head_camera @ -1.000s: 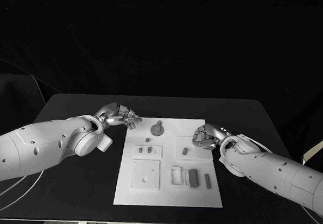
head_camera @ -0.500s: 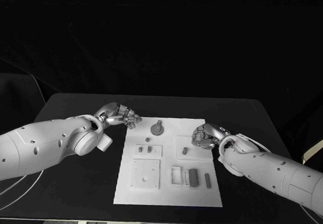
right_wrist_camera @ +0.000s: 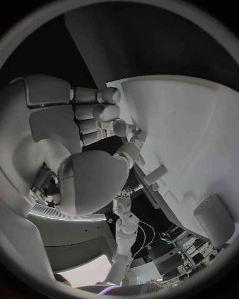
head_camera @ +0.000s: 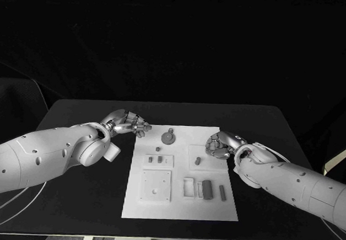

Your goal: Assemble the parts on the task board

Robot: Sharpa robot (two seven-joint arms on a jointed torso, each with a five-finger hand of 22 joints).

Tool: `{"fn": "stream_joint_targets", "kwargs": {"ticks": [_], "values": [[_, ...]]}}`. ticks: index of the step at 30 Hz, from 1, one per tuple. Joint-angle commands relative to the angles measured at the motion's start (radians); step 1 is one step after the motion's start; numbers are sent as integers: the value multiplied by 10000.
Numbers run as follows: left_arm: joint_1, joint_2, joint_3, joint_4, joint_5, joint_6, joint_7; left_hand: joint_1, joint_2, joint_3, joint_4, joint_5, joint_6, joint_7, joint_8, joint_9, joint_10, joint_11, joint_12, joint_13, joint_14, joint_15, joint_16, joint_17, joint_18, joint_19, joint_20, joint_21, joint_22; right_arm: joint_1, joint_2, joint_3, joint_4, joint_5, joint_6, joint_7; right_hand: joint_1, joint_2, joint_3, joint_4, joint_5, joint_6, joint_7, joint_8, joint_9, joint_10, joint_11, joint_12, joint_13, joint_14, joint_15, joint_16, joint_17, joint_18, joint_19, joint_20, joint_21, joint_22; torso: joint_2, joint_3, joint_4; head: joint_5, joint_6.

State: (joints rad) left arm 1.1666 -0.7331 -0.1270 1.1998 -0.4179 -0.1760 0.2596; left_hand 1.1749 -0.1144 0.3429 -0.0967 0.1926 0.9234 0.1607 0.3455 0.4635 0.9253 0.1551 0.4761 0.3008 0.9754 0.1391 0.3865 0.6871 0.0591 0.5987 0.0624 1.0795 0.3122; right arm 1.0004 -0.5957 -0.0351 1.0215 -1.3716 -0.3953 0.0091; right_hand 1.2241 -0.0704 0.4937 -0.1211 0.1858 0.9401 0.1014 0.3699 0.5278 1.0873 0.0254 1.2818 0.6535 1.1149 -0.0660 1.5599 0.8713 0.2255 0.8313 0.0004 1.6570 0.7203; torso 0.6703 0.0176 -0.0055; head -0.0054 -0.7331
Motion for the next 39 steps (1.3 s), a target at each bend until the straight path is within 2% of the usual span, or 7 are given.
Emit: {"fn": "stream_joint_targets", "kwargs": {"ticks": [1,20,30,32,39], "values": [[9,10,7,16,26,110,67,-74,6,-53,-2,-19,-57,-27,-48,9,-80,6,-41,-6,-89,7,-57,-16,42,-69,-31,-68,12,-81,10,-52,-19,-274,242,-219,20,125,71,-6,31,765,408,147,79,67,1,36,-12,45,-24,71,19,268,90,16,1403,15,-2,0,-1,-8,-7],[9,-1,7,-34,26,108,75,-74,12,-54,-1,-18,-53,-28,-45,11,-85,7,-54,-5,-92,9,-73,-21,39,-78,-31,-73,14,-81,-24,-50,16,-299,-281,-300,6,139,109,-9,26,1003,372,247,127,138,-10,67,-18,97,-33,100,31,273,125,16,1432,45,-5,-3,-6,-51,-2],[8,4,7,-109,26,105,69,-74,14,-54,-1,-18,-52,-28,-44,11,-88,7,-60,-4,-94,9,-79,-23,39,-81,-31,-75,14,-77,-250,-29,261,-203,-345,-252,-9,147,113,2,25,1044,367,263,134,153,-13,73,-19,109,-35,106,33,273,135,17,1438,50,-5,6,-9,-73,33],[8,4,7,-127,26,108,69,-74,14,-54,0,-18,-52,-28,-44,11,-88,8,-61,-4,-94,10,-81,-24,38,-82,-30,-76,14,-76,-303,-11,345,-156,-375,-226,-12,145,112,2,25,1049,366,264,135,155,-13,73,-20,111,-35,107,33,273,136,17,1439,51,-7,3,-12,-72,49],[8,-3,7,-167,25,122,57,-74,15,-55,0,-18,-51,-28,-44,12,-90,8,-65,-3,-95,10,-86,-26,38,-84,-30,-77,15,-66,-511,166,703,12,-383,-233,-27,135,107,8,22,1066,365,270,138,162,-14,75,-21,118,-36,110,34,272,141,17,1443,55,-1,5,-4,-89,64]]}}
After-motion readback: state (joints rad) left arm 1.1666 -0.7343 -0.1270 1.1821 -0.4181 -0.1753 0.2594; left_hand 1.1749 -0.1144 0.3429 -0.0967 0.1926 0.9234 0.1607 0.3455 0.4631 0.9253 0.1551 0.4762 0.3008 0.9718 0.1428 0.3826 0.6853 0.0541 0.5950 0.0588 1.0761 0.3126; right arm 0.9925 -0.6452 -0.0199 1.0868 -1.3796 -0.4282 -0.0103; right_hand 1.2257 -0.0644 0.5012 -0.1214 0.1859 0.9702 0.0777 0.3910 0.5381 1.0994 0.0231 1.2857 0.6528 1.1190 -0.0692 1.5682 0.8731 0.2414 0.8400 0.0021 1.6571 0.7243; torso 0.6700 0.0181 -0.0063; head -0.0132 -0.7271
